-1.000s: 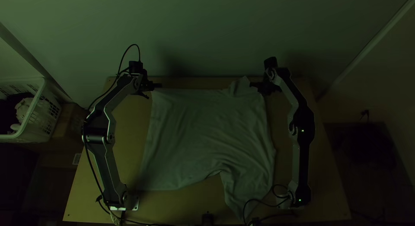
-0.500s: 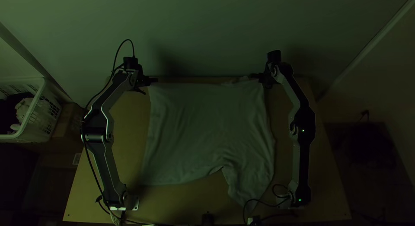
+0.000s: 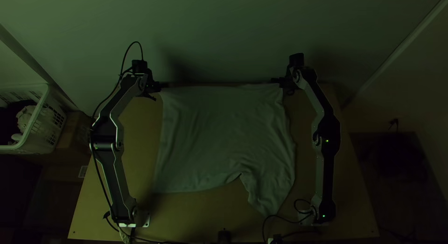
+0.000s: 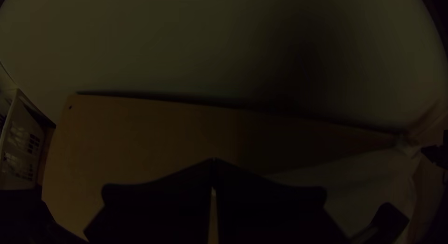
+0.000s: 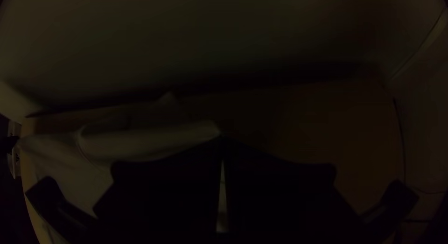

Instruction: Fold the t-shirt

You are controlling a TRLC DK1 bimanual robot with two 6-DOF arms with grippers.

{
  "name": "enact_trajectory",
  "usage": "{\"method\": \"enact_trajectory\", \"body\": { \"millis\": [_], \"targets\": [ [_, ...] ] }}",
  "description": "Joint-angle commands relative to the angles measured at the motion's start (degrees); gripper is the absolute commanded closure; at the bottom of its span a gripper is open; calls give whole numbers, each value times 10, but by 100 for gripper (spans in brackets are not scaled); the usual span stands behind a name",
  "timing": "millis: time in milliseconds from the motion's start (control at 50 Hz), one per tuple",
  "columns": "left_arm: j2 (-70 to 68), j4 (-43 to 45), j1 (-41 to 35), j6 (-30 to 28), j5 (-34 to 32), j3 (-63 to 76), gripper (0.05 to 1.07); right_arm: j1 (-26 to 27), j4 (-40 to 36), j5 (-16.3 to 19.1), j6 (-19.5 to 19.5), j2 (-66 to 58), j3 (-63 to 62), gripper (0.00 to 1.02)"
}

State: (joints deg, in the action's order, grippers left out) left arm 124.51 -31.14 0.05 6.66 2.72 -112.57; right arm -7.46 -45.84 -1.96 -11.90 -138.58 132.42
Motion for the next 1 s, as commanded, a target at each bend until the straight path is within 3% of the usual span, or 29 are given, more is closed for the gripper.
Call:
{"method": "enact_trajectory", "body": {
  "millis": [0, 300, 980],
  "targets": [
    [-15, 5, 4, 7, 0, 43, 105, 4, -15, -9, 11, 2, -11, 100],
    [-43, 25, 0, 8, -1, 105, 105, 2, -102, -9, 14, 12, -30, 100],
    [-154, 79, 3, 5, -11, 274, 105, -6, -97, -9, 9, 166, -255, 100]
  ]
}}
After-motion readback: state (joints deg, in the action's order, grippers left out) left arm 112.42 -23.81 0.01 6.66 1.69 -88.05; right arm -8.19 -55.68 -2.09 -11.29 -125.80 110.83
